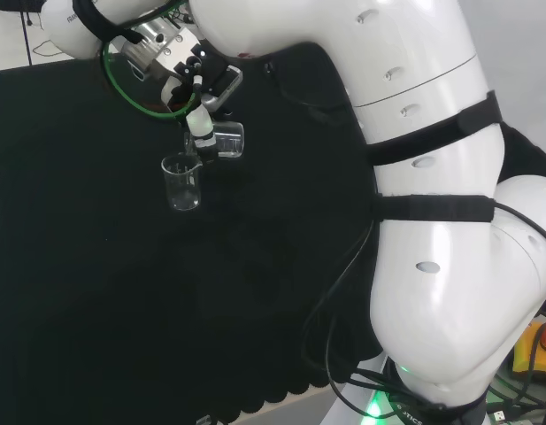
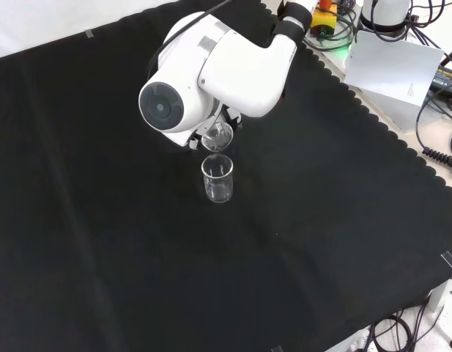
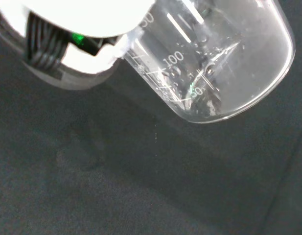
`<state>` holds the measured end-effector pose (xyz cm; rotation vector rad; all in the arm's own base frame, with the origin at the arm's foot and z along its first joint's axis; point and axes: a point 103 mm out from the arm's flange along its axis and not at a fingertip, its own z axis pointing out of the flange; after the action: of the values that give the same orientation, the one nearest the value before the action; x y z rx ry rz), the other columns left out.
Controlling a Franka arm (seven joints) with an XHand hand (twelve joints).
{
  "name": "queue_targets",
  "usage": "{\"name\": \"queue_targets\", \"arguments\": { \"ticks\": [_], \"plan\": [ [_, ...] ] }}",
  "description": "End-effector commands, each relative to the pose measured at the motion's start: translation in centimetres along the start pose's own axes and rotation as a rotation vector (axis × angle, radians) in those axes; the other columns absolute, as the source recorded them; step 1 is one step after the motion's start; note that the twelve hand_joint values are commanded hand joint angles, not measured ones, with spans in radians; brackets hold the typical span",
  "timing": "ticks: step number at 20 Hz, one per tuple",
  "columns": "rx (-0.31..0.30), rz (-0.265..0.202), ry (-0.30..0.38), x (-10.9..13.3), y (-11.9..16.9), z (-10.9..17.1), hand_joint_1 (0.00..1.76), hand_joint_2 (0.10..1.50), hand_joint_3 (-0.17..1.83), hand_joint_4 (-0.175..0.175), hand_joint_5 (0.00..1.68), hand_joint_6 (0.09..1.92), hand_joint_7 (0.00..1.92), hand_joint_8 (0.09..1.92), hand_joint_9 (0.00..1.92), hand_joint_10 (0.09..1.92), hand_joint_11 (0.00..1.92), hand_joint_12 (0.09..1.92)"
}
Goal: Pour the water from the handheld beaker into the one on the table.
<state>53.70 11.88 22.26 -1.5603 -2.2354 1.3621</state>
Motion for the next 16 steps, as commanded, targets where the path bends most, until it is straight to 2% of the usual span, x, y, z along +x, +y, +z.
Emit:
{"name": "queue_targets", "arguments": {
  "ticks": [1, 16],
  "plan": [
    [0.008, 0.012, -0.014, 0.10, -0.03, -0.10, 1.13, 0.71, 0.60, 0.134, 1.23, 0.72, 1.60, 0.14, 1.55, 0.09, 1.15, 0.87],
    [0.030, 0.036, -0.052, 0.43, 0.20, -0.41, 1.13, 0.71, 0.60, 0.129, 1.22, 0.74, 1.60, 0.14, 1.55, 0.09, 1.15, 0.87]
  ]
}}
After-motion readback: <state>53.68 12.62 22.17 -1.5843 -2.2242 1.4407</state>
